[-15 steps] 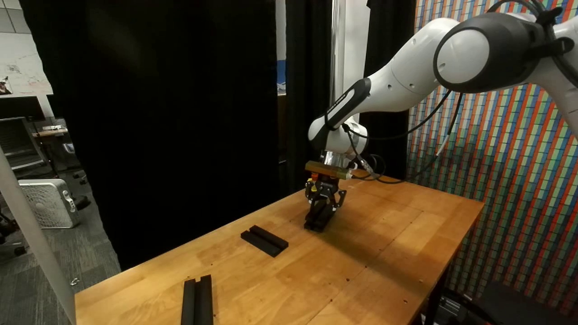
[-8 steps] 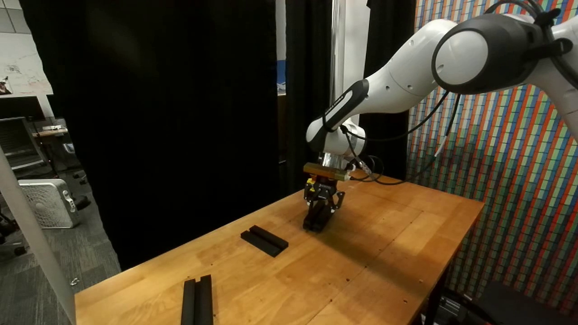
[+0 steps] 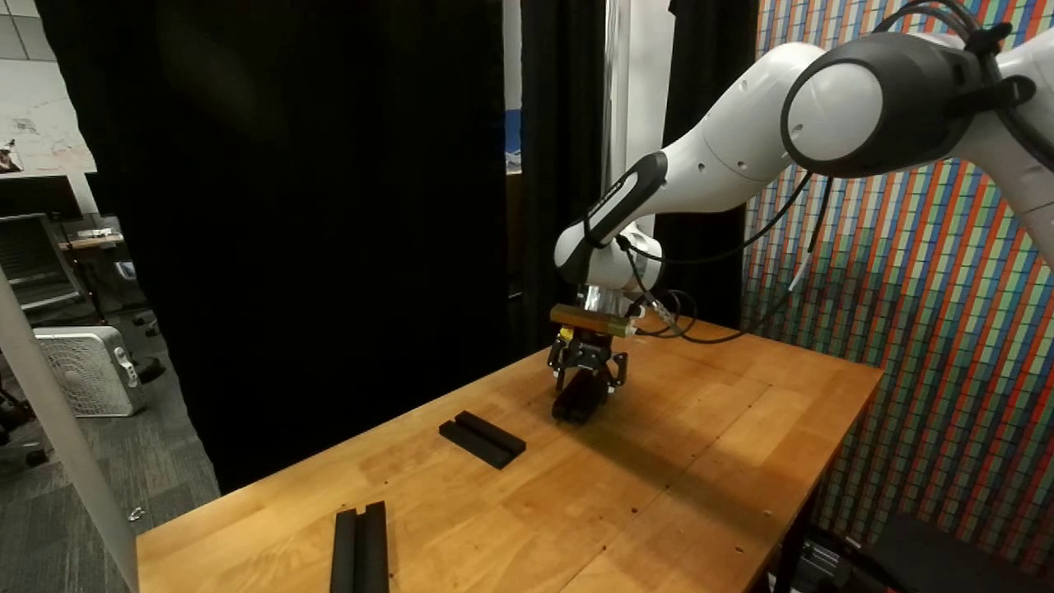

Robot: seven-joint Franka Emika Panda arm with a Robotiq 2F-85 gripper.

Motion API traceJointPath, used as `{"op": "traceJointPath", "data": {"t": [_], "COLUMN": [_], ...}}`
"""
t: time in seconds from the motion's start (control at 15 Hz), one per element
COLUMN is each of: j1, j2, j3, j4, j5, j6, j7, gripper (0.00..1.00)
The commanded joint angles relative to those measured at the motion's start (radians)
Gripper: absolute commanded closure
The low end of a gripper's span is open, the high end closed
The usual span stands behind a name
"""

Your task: Stack the black objects

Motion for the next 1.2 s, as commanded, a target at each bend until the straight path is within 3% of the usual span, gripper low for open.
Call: {"op": "traceJointPath", "data": {"t": [0.0,0.4,0.8,1.13], "j1": [0.025,0.109,0.151,0.202], "j2": [0.0,-0.033,-0.047,-0.117], "j3": [-0.016,-0.069,-0.063,-0.13], "j4": [0.024,-0.011,-0.047,-0.118], "j5": [-0.046,-0.249,-0.309,-0.426], "j6": [0.006,0.103,0.129,0.179], "j7": [0.035,0.088,0.136,0.273], "gripper": [0.0,0.0,0.0,0.0]}}
